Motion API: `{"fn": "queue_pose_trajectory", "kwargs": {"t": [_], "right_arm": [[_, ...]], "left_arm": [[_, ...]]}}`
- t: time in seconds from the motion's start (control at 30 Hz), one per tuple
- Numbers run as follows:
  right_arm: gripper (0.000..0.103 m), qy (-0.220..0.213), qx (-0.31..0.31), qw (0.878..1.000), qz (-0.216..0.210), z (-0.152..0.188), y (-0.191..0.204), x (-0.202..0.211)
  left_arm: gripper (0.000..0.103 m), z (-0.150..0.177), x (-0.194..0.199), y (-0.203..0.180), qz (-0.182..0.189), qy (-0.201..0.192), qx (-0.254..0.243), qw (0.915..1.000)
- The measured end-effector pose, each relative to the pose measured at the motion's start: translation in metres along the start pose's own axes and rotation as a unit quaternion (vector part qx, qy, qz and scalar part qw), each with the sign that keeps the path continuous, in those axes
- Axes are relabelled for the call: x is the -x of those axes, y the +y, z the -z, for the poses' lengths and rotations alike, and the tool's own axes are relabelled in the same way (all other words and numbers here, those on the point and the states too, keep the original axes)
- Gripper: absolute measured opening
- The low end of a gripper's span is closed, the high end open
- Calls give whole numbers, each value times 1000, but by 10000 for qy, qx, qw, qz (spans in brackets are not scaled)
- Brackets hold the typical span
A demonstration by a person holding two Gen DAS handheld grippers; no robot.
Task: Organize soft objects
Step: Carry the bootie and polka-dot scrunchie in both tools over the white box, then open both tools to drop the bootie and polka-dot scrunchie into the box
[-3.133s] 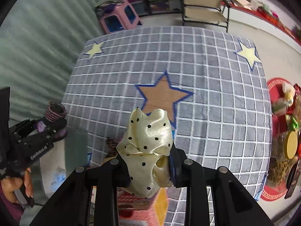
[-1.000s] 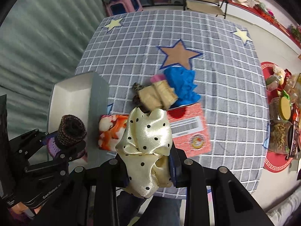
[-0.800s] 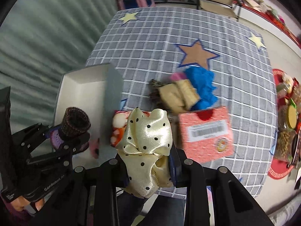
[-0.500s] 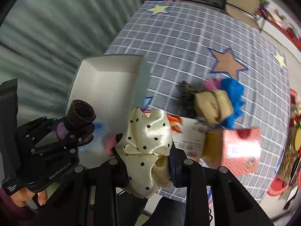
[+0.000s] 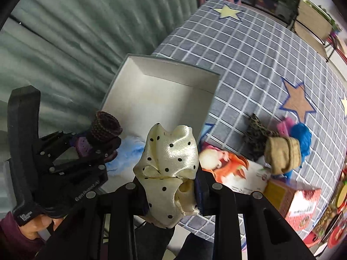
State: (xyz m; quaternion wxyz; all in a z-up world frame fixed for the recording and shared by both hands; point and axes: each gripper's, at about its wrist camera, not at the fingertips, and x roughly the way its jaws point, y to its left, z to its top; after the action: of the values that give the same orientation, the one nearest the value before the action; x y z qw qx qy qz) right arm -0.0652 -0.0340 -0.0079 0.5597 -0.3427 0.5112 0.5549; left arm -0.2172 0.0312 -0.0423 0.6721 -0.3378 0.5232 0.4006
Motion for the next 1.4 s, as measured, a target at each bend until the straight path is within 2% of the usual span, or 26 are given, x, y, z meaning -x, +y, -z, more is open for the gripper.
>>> {"fn": "queue_pose_trajectory", "kwargs": {"t": [0.37, 1.0, 1.27, 1.3, 1.37, 1.4], "right_arm": [[32, 96, 172, 9998, -105, -21, 22, -16], [32, 184, 179, 9996, -65, -30, 22, -29], [32, 198, 159, 9996, -105, -32, 20, -31], [33, 198, 158, 9996, -104, -32, 21, -31], [53, 197, 140, 9996, -137, -32, 20, -31], [56, 187, 127, 9996, -153, -32, 20, -31]], "left_arm": [[44, -1, -9, 7, -27, 105, 161, 9998], [44, -9, -17, 3, 10, 194, 90, 9998], [52, -8, -17, 2, 35, 161, 105, 9998], [53, -8, -16, 1, 33, 141, 87, 9999], [61, -7, -15, -1, -70, 106, 36, 9999], [64, -7, -14, -2, -128, 83, 25, 9999]]}}
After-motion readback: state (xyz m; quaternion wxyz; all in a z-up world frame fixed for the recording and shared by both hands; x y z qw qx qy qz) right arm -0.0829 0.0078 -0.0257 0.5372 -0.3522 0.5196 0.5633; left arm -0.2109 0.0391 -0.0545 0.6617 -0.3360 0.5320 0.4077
